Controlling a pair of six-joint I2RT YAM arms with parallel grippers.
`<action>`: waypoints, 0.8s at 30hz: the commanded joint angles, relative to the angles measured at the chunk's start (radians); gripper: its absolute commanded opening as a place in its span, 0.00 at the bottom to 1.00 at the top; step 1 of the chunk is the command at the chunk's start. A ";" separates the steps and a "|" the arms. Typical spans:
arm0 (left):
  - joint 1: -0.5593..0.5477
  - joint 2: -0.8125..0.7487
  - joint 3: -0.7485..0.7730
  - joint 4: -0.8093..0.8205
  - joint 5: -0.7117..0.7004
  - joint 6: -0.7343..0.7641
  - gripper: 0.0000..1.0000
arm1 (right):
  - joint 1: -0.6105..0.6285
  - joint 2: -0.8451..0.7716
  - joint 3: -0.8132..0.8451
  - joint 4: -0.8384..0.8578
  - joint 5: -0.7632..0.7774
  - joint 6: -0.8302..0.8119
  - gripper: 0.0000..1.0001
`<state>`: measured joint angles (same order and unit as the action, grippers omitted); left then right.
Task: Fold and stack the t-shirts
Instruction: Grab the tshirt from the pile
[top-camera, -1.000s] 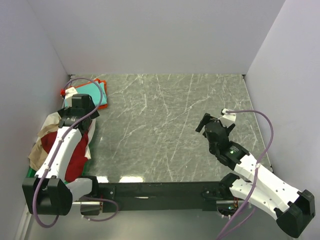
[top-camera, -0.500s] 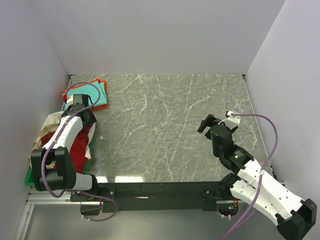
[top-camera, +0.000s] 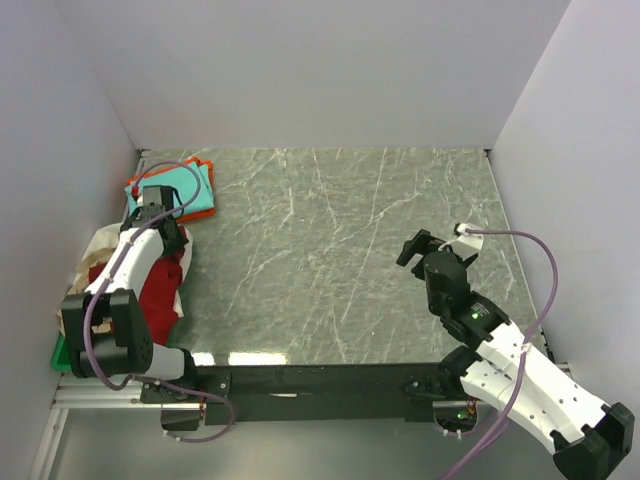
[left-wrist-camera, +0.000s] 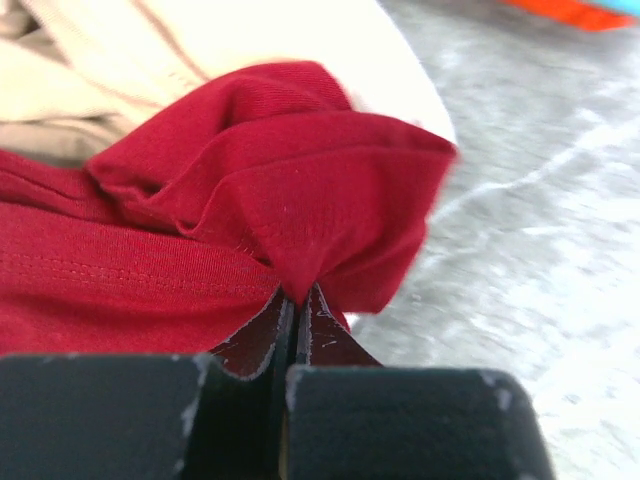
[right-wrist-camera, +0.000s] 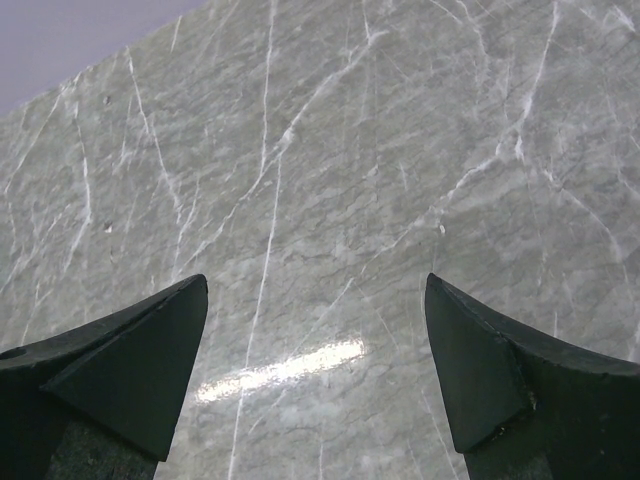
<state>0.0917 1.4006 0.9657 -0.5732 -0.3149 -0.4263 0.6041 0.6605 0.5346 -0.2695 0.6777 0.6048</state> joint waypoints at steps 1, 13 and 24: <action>-0.001 -0.083 0.067 0.036 0.151 0.024 0.00 | -0.009 -0.013 -0.004 0.036 0.010 -0.007 0.95; -0.082 -0.126 0.451 0.070 0.569 -0.017 0.04 | -0.010 0.007 0.015 0.009 0.045 -0.010 0.95; -0.274 -0.213 0.538 0.358 0.968 -0.149 0.13 | -0.012 0.040 0.018 0.024 0.036 -0.010 0.95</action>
<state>-0.1650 1.2396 1.4963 -0.4171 0.4477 -0.4938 0.5976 0.6907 0.5346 -0.2703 0.6880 0.6006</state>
